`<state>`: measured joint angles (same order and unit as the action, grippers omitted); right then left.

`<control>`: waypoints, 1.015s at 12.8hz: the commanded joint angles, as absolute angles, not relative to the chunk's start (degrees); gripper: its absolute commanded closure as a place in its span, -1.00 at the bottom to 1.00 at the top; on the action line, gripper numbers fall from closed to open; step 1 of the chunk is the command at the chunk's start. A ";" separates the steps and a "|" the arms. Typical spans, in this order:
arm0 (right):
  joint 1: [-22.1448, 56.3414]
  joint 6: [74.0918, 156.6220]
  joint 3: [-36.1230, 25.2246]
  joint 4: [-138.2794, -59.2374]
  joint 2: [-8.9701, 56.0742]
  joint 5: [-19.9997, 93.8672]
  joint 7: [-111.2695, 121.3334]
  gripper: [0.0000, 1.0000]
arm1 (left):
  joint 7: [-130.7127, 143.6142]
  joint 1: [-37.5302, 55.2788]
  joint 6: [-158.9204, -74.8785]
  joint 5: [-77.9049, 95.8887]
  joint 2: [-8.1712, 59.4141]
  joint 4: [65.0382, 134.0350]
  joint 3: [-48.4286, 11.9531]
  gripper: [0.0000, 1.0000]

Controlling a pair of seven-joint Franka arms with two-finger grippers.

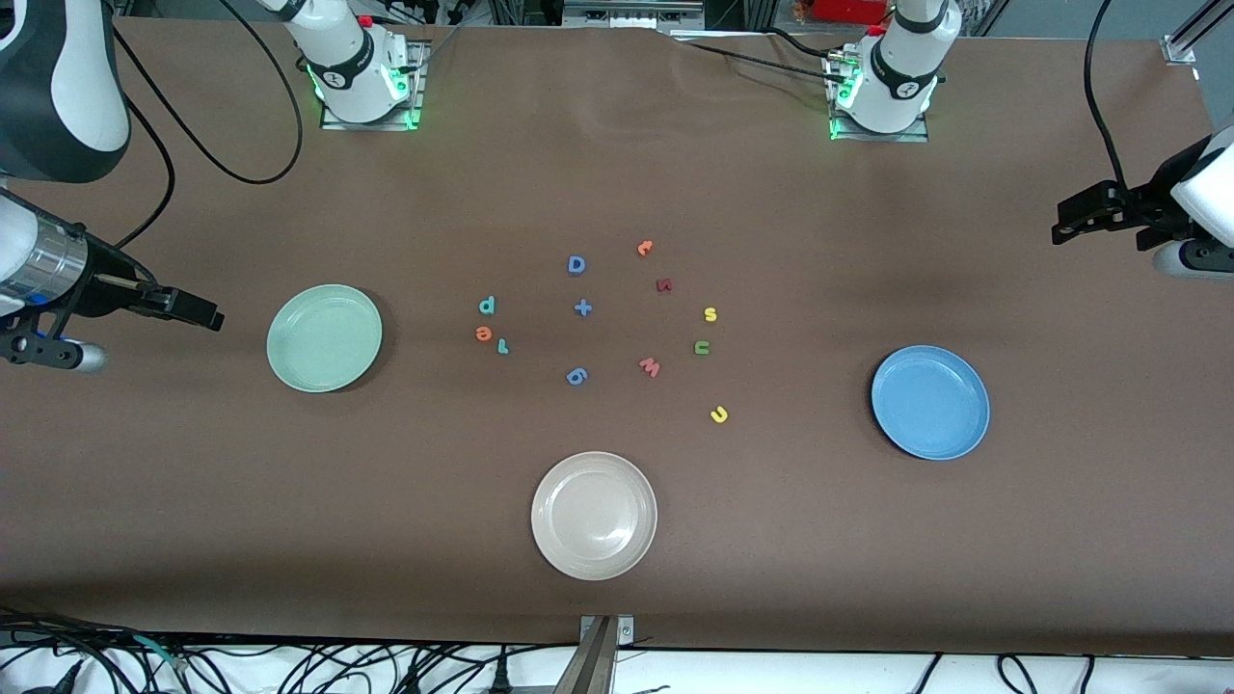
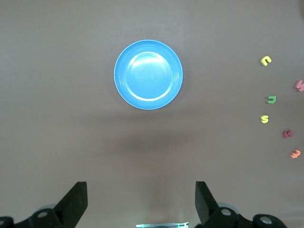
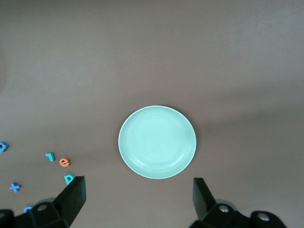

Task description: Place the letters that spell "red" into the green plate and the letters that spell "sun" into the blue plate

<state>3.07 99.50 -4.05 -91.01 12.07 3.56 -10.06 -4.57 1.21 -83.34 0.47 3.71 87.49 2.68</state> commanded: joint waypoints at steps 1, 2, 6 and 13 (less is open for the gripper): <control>3.43 98.70 -4.31 -90.62 11.87 2.72 -9.40 -1.00 | -4.57 1.14 -82.88 1.23 4.48 85.87 2.55 -1.00; 3.43 98.53 -4.31 -90.70 11.87 2.72 -9.32 -1.00 | -4.57 1.14 -82.88 1.23 4.48 85.87 2.55 -1.00; 3.43 98.17 -4.31 -90.62 11.87 2.72 -9.40 -1.00 | -4.57 1.23 -82.88 1.14 4.66 85.87 2.55 -1.00; 3.78 97.91 -4.13 -90.62 11.95 2.72 -9.93 -1.00 | -4.57 1.23 -82.88 1.23 4.66 85.87 2.55 -1.00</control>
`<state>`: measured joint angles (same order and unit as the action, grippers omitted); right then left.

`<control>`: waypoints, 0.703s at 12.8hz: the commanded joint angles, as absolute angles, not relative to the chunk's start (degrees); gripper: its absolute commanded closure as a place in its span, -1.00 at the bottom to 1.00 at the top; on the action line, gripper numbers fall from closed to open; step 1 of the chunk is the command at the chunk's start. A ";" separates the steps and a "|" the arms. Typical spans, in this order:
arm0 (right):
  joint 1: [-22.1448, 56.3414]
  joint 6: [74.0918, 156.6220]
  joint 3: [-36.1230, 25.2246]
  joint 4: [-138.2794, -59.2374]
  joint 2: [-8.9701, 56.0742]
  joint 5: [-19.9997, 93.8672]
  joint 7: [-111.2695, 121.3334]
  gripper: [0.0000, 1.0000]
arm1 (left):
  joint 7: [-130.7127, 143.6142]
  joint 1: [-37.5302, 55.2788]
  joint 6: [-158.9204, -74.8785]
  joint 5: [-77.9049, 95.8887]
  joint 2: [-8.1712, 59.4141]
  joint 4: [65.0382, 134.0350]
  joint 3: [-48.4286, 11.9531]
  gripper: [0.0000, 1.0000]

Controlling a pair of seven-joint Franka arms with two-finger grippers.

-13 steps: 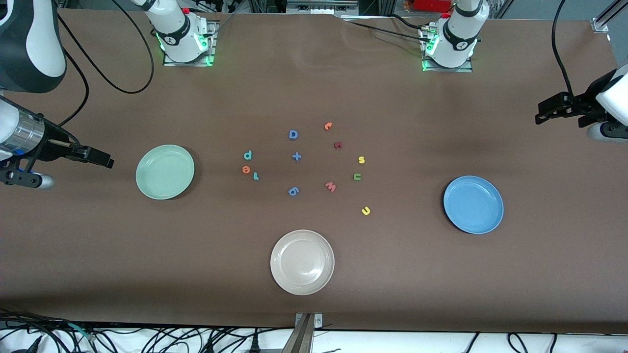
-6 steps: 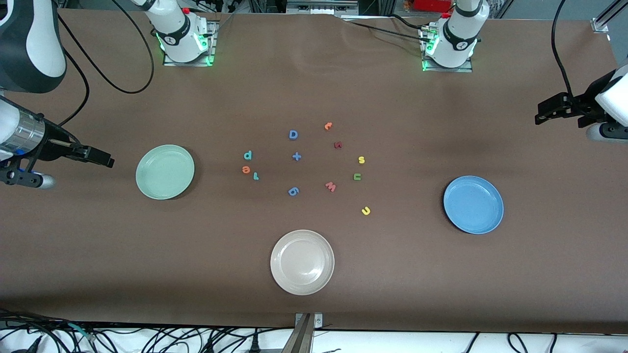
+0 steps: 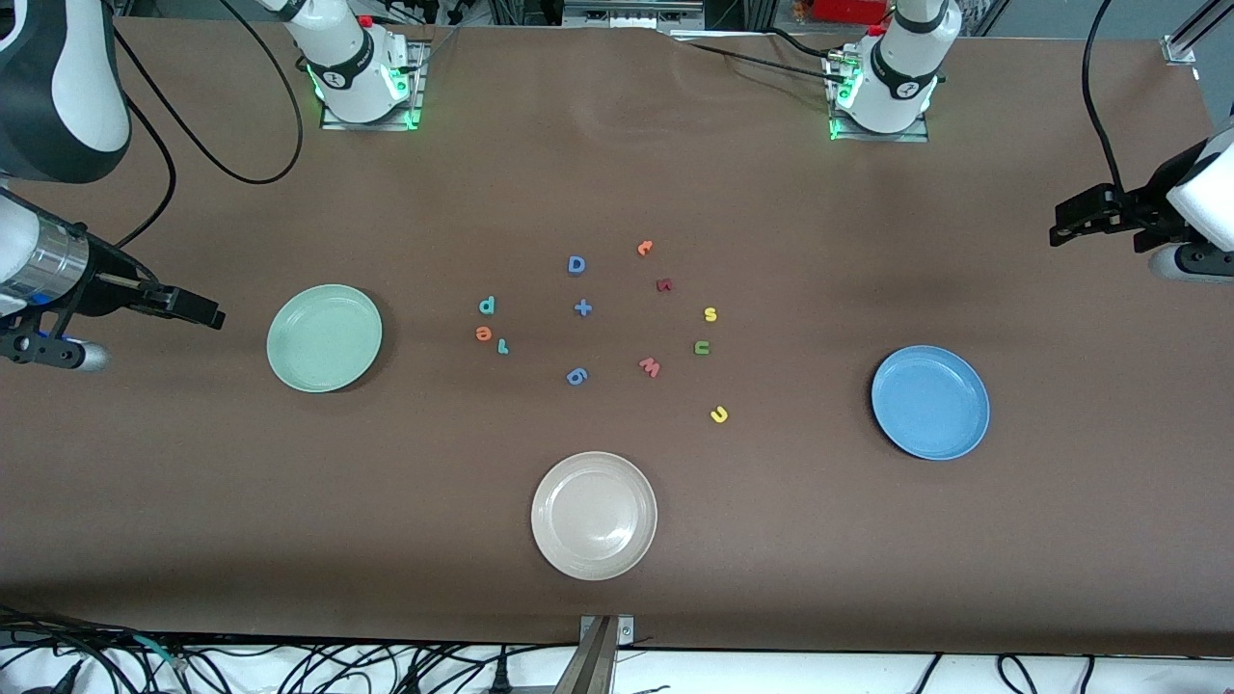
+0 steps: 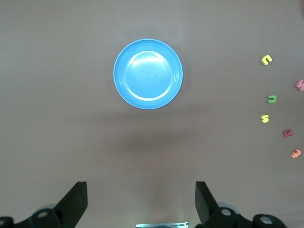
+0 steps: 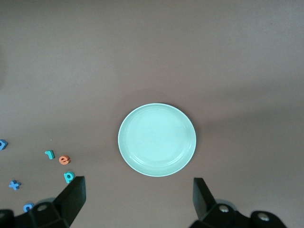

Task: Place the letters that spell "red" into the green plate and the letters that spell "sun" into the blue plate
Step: 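Reach both grippers down to the scattered foam letters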

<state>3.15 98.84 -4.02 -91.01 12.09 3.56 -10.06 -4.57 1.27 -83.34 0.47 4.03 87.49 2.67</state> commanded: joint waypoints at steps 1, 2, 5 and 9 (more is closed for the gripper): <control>4.74 97.91 -4.13 -90.62 12.04 2.72 -10.02 -1.00 | -4.48 1.06 -82.88 1.49 4.66 85.87 2.55 -1.00; 5.70 98.08 -4.13 -90.44 12.91 2.81 -10.89 -1.00 | -4.57 0.97 -82.88 1.58 4.66 85.87 2.81 -1.00; 11.32 98.09 -4.04 -90.70 13.71 2.81 -27.36 -1.00 | -4.57 0.97 -83.49 1.49 4.83 85.87 2.81 -1.00; 19.49 99.57 -3.96 -90.79 17.13 3.95 -46.21 -0.99 | -3.78 0.26 -90.53 3.61 7.12 85.87 2.81 -1.00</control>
<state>16.91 98.90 -3.56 -91.06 15.61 3.66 -41.16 -4.57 0.74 -89.61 2.53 5.54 87.48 2.92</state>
